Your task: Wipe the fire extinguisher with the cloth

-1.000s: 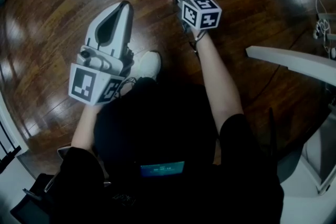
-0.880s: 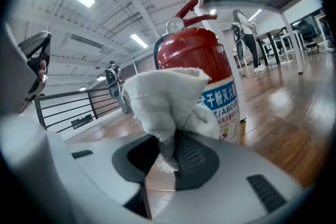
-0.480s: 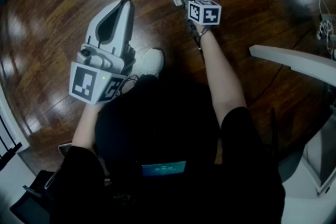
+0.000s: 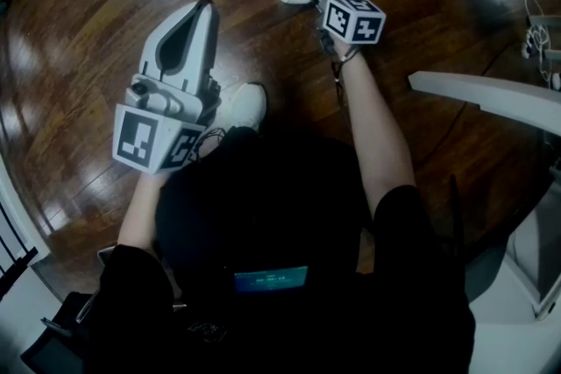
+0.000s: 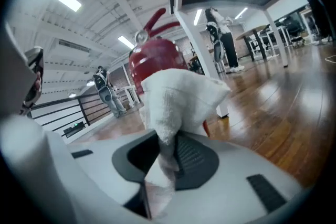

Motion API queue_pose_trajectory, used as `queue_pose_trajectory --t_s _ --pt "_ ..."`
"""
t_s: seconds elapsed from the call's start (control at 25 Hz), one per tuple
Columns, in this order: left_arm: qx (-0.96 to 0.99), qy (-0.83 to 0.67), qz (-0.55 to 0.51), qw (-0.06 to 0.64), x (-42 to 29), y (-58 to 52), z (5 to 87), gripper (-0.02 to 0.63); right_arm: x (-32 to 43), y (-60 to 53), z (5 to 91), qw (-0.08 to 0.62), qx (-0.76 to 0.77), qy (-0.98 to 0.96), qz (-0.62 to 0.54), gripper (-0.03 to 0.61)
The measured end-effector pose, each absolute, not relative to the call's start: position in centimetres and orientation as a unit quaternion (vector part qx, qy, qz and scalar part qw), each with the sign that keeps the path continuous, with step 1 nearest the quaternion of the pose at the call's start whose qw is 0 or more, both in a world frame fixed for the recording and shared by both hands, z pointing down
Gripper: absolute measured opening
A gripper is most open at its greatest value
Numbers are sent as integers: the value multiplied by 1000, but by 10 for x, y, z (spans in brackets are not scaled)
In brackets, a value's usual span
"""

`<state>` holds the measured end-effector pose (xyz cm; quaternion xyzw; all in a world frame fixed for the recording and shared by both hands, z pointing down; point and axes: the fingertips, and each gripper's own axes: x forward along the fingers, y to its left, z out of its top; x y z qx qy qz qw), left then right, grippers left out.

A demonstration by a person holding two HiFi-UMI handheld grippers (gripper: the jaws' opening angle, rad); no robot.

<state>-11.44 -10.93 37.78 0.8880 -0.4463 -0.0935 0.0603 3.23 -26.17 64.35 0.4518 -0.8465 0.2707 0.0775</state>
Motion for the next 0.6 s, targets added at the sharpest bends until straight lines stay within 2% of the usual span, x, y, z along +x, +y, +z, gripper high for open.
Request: queue_pose_trajectory --t_s 0.16,0.44,0.6 --pt "889 -447 -81 57 -110 -109 381 -2 71 -284 586 31 464 -857 223 92" --pt "890 -446 -82 58 -110 -105 381 -2 130 -323 481 -5 494 -861 120 92" --pt "889 -443 -95 66 -111 -106 377 -2 138 -336 440 -16 486 -870 79 92"
